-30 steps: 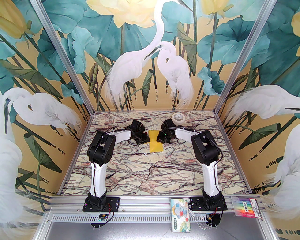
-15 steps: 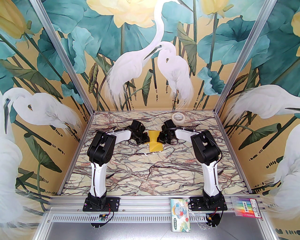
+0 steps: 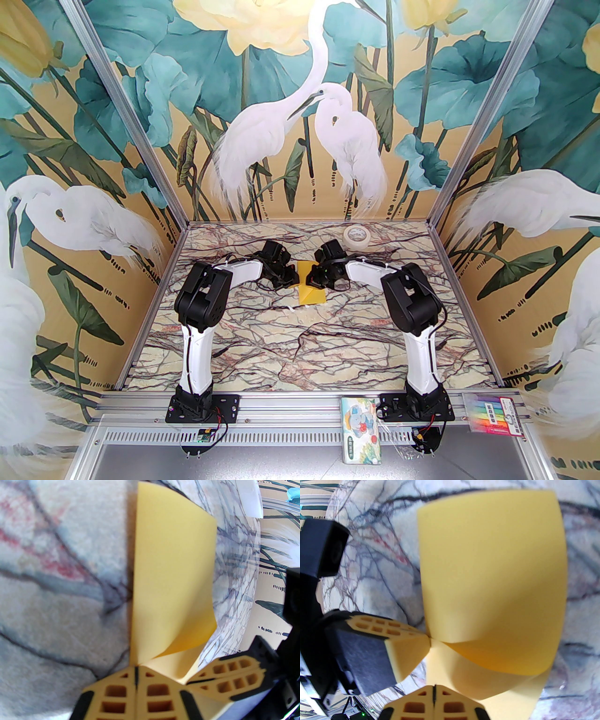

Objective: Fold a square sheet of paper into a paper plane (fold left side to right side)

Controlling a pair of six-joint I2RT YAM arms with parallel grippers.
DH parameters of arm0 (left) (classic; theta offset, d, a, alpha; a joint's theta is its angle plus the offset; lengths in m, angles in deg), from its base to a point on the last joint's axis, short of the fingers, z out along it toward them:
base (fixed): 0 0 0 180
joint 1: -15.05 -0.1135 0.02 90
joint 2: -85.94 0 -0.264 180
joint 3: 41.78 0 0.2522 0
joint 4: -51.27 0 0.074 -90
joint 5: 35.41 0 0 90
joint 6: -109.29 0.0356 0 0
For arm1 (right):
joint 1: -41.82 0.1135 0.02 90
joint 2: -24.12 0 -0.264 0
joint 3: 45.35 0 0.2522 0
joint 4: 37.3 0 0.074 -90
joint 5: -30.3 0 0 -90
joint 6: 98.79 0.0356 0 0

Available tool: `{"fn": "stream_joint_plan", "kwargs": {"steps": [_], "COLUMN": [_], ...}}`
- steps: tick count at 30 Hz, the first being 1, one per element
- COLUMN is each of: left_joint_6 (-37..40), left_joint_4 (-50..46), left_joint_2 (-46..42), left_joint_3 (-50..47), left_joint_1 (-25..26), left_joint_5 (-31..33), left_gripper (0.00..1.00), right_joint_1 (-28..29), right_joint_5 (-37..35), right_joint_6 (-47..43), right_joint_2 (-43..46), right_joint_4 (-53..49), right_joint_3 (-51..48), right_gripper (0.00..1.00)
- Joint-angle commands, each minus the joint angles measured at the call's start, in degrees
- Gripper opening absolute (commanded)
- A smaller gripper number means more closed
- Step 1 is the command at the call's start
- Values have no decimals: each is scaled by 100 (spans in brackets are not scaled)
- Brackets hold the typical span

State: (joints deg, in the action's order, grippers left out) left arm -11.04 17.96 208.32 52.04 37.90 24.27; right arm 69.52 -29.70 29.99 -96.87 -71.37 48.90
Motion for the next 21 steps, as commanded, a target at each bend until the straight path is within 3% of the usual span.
{"fn": "stream_joint_plan", "kwargs": {"steps": [1, 9, 11, 12, 16, 21], "left_joint_6": [90, 113, 140, 125, 2, -440], "left_joint_4": [-438, -581, -696, -741, -672, -179], "left_joint_2": [303, 232, 112, 4, -562, -998], "left_joint_3": [-46, 107, 230, 268, 231, -244], "left_joint_1": [82, 80, 57, 51, 9, 106], "left_joint_5": [277, 266, 296, 327, 306, -99], "left_gripper": [0, 0, 9, 18, 24, 7], "right_joint_1": [-52, -81, -88, -83, -86, -73], "right_joint_5": [-79, -174, -190, -190, -179, -161], "right_joint_6": [-15, -99, -91, -90, -82, -55], "right_joint_2": [-188, -259, -237, -224, -196, -173], "right_joint_4": [-7, -7, -5, 3, 26, 69], "right_joint_3": [-136, -329, -376, -393, -437, -489], "right_gripper": [0, 0, 0, 0, 0, 0]}}
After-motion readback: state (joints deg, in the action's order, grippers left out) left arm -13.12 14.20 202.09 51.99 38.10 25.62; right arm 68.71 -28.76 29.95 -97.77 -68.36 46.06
